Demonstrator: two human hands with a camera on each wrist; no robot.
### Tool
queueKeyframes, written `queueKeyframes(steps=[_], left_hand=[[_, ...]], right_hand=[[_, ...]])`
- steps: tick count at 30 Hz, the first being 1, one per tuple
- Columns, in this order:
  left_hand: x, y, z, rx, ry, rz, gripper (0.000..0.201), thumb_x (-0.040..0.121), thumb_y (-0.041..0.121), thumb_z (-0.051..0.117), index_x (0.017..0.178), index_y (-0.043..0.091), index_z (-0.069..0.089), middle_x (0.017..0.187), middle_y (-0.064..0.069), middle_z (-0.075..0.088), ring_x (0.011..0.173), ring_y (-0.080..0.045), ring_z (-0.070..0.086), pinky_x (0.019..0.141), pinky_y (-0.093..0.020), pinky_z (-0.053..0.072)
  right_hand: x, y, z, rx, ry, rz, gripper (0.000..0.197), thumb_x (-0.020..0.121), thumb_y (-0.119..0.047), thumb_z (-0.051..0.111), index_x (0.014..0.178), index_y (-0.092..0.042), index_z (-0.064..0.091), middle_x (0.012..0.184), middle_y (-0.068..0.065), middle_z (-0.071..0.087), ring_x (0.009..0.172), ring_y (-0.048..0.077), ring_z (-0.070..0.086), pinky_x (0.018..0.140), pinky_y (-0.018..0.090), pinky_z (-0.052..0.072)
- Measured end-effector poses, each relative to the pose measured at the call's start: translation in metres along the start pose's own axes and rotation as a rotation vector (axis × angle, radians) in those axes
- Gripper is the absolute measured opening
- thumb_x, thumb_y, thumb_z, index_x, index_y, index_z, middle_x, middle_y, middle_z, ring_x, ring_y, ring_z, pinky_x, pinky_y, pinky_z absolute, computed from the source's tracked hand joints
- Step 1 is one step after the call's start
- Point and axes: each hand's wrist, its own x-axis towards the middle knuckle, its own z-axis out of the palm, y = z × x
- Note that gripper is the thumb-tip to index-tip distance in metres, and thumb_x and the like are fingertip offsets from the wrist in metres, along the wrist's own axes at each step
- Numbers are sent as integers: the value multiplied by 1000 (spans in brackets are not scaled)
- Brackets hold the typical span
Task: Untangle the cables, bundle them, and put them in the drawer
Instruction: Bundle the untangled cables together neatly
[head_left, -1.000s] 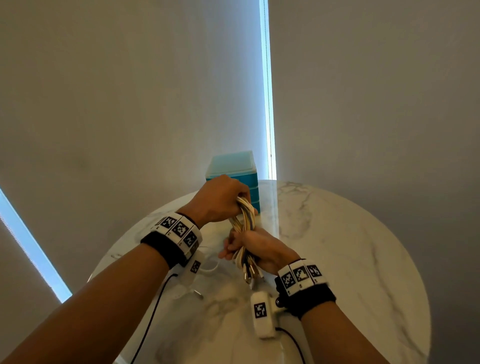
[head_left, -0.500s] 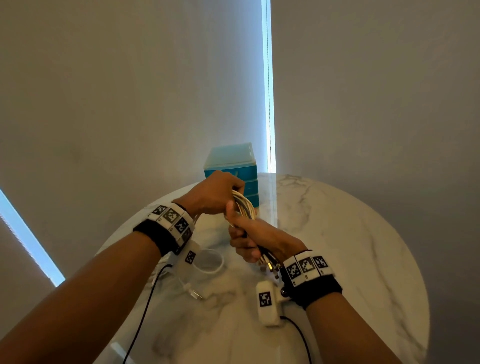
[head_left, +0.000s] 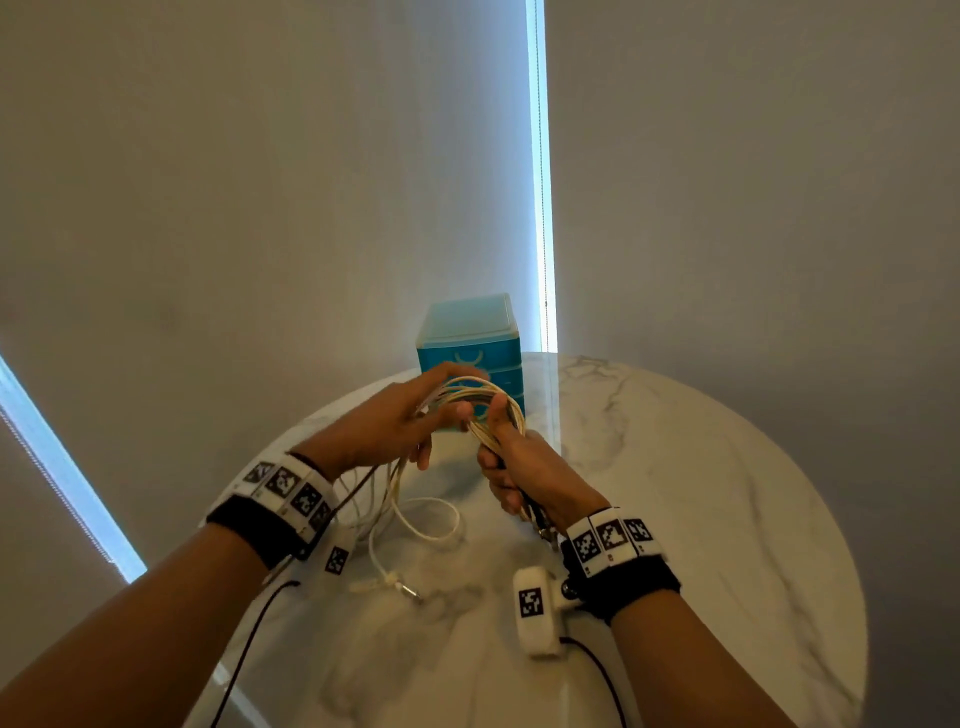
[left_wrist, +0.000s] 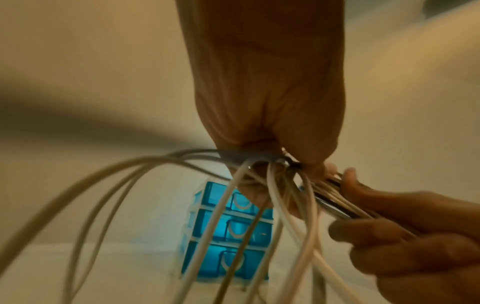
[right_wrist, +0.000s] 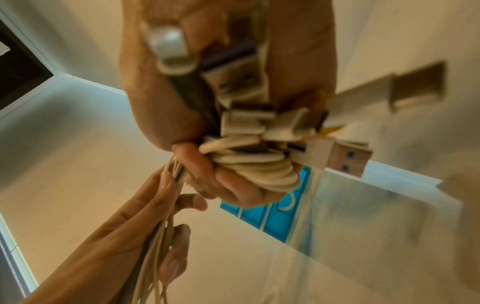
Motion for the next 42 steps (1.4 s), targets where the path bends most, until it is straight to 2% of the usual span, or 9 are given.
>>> queueKeyframes(steps=[5, 13, 15, 19, 23, 28, 31, 36, 42], left_hand=[[-5, -4, 30, 277, 188, -49, 50, 111, 58, 22, 160, 57, 30, 84, 11, 62, 69, -10, 65, 69, -29, 57], [19, 21, 64, -232, 365, -232, 45, 117, 46, 26, 120, 33, 68, 65, 14, 57, 56, -2, 49, 51, -10, 39], [24, 28, 71, -249, 347, -243, 48, 117, 46, 24, 102, 31, 66, 69, 10, 61, 60, -7, 50, 58, -17, 41], [34, 34, 78, -233, 254, -267, 52, 115, 54, 19, 117, 28, 65, 108, -3, 74, 65, -3, 55, 66, -23, 45], [30, 36, 76, -369, 91, -307, 64, 111, 65, 13, 131, 27, 60, 94, -5, 76, 62, -14, 69, 50, -26, 52], [24, 19, 70, -518, -137, -398, 73, 109, 69, 16, 135, 16, 58, 98, -16, 76, 82, -28, 76, 69, -47, 64], [18, 21, 58, -524, -126, -458, 60, 110, 65, 29, 131, 20, 61, 109, -18, 76, 93, -32, 78, 72, -46, 65], [11, 19, 25, -488, -163, -485, 49, 107, 60, 48, 144, 28, 56, 136, -10, 70, 124, -30, 70, 107, -55, 57], [-2, 39, 1, -398, -354, -461, 64, 100, 70, 46, 148, 29, 54, 140, -2, 66, 125, -22, 68, 104, -44, 59]], right_hand=[[2, 3, 5, 47, 174, -93, 89, 97, -86, 23, 105, -15, 75, 53, 0, 45, 43, 12, 41, 44, 25, 38], [2, 1, 20, 293, 236, -98, 78, 94, -87, 28, 70, -17, 52, 54, 3, 41, 42, 14, 40, 43, 25, 37], [0, 1, 18, 288, 272, -111, 77, 92, -88, 39, 59, -19, 50, 52, 4, 42, 42, 15, 40, 45, 27, 37], [1, 2, 8, 269, 321, -101, 72, 88, -82, 60, 74, -12, 68, 51, 4, 50, 42, 14, 44, 47, 29, 41], [3, 5, 0, 164, 368, -113, 74, 87, -82, 63, 73, -9, 67, 50, 7, 53, 45, 18, 52, 52, 31, 50], [1, 8, 2, 93, 353, -133, 63, 93, -68, 67, 83, -6, 69, 45, 3, 54, 42, 15, 51, 54, 32, 57], [-3, 6, 1, 47, 337, -151, 57, 97, -62, 67, 84, -6, 68, 45, 1, 55, 38, 10, 51, 44, 21, 48], [-5, 1, -4, 69, 204, -162, 63, 94, -65, 69, 98, -2, 73, 55, 4, 61, 47, 16, 53, 49, 23, 51], [-12, -4, -6, 121, 5, -257, 46, 95, -53, 76, 100, -7, 75, 62, 4, 65, 52, 20, 54, 57, 30, 52]])
